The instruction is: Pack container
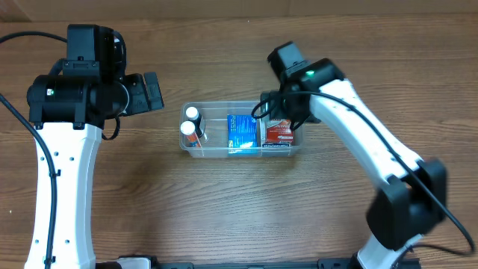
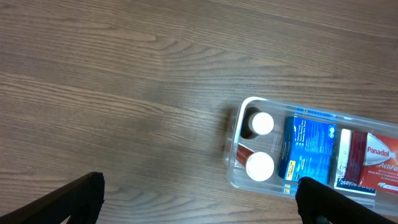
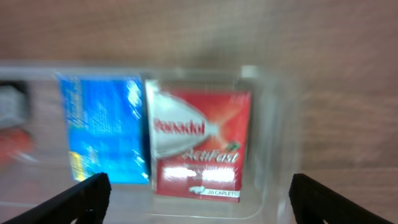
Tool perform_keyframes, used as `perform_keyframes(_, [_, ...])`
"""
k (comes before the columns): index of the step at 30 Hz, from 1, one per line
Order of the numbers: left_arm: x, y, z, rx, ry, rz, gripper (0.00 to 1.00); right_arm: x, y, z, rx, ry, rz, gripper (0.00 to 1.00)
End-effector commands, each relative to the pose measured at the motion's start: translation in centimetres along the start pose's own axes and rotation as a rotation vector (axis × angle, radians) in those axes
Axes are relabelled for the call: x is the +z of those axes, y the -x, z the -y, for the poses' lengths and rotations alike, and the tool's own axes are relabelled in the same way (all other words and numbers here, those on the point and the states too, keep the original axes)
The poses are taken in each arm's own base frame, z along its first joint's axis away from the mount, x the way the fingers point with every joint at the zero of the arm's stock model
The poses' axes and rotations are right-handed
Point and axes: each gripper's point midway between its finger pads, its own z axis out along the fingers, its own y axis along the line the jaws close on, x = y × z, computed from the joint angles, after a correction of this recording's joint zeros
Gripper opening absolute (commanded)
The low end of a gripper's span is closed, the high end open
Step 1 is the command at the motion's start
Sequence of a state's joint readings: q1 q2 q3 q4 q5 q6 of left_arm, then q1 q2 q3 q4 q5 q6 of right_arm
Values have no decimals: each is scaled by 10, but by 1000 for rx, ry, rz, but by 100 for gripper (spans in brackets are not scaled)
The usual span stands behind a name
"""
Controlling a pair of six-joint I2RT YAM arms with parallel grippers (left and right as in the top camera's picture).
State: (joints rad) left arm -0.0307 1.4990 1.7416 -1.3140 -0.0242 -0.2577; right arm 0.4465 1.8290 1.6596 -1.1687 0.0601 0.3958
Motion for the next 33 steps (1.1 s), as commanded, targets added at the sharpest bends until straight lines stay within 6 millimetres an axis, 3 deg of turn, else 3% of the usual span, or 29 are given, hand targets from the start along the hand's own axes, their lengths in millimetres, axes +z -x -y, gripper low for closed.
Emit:
perform_keyframes(1, [0,8,-2,23,9,28,100,-80,50,33,105,34,272,100])
perform_keyframes(3, [2,13,0,39,6,40,100,-92,70,59,174,31,342,100])
perform_keyframes(7, [15,17,-1,51,21,28,100,-97,92,99,267,6,406,100])
perform_keyframes(11, [26,16,-4,53,46,0,100,-104,108,122,311,-9,470,100])
perform_keyframes(15, [31,16,-5,59,54,-13,100,-102,105,120,211,9,443,100])
perform_keyframes(18, [30,13,-12,65,75,-23,100,-103,94,122,213,1,409,100])
perform_keyframes(22, [21,1,-11,61,48,-55,100,-121,75,124,253,-4,396,100])
perform_keyframes(29, [-29,-14,-8,85,25,42,100,-152,35,133,304,-27,414,100])
perform_keyframes(33, [-61,-38,-15,84,5,131,100,-161,3,131,285,-15,451,100])
